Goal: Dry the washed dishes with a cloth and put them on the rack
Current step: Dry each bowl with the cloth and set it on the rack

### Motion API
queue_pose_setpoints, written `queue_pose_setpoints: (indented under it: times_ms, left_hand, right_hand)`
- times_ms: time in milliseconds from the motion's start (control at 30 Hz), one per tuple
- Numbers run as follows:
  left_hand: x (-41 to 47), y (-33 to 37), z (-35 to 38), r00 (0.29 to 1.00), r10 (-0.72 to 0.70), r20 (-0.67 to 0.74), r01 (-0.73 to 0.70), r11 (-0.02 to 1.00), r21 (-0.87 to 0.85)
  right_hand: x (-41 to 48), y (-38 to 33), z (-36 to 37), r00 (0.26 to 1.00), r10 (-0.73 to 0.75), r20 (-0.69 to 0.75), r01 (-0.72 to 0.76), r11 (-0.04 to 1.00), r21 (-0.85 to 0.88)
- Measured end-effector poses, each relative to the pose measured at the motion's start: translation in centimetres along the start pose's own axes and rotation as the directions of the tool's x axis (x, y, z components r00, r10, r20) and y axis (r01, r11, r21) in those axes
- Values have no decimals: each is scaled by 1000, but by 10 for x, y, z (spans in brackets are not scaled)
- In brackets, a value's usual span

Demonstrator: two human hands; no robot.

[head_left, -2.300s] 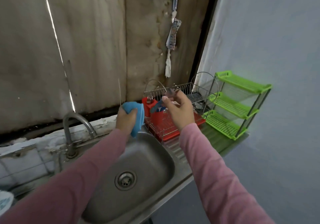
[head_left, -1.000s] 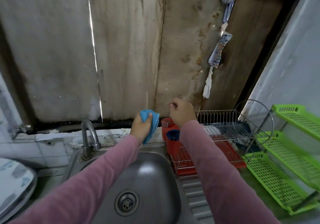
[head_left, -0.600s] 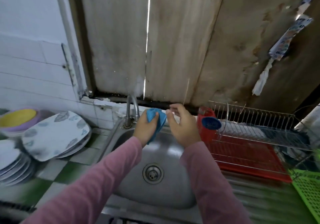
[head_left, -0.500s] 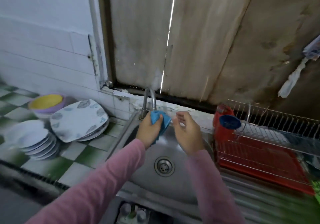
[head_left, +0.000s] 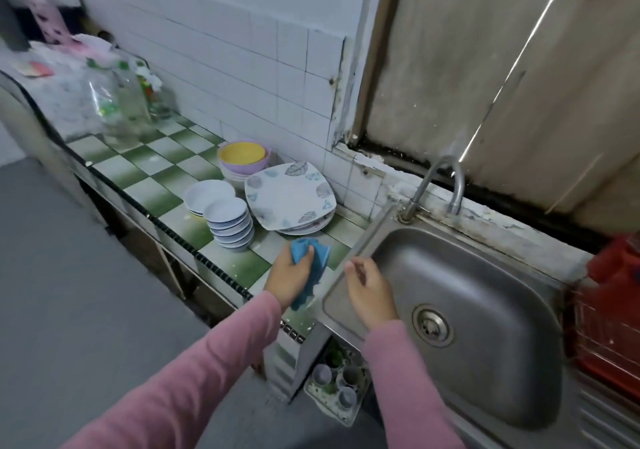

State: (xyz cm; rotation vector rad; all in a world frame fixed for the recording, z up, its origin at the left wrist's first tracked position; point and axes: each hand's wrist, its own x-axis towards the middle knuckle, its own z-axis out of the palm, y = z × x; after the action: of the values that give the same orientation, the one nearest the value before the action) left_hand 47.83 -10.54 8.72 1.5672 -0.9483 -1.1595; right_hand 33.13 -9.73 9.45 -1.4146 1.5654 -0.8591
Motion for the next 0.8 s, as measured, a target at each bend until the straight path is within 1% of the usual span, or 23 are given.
queue_pose_setpoints:
  times_ms: [67,133,233,333,533,633,700,767,800]
  left_hand:
    - [11,-3,-33,1000,21,-20,-20,999,26]
    - [24,-8,-68,1000,20,-7,-20,999,38]
    - [41,-20,-122,1000,-16,-10,17,999,49]
    - [56,-32,-172,998,-49,-24,51,997,57]
    - [86,-51,-237,988,-147,-44,146,989,-32]
    - [111,-53,-253,983,-185,-3,184,978,-95]
    - [132,-53,-260,969,-243,39,246,950,-191]
    - [156,-50,-268,939,-338,63,341,892,-296]
    - [169,-49,-271,924,-374,80,380,868,-319]
  right_hand:
    - [4,-8,35,1000,11,-5,-11,1000,-3]
    - [8,-18,73,999,46,1,-46,999,-16]
    - [11,-35,128,998,68,4,-68,998,9]
    - [14,-49,178,996,79,43,-80,997,9]
    - [26,-62,237,985,148,83,-149,989,-3]
    - [43,-64,255,977,192,93,-191,981,-13]
    - [62,-63,264,975,208,80,-207,978,-20]
    - [85,-63,272,972,229,55,-227,973,-30]
    - [99,-64,275,970,241,42,-240,970,-29]
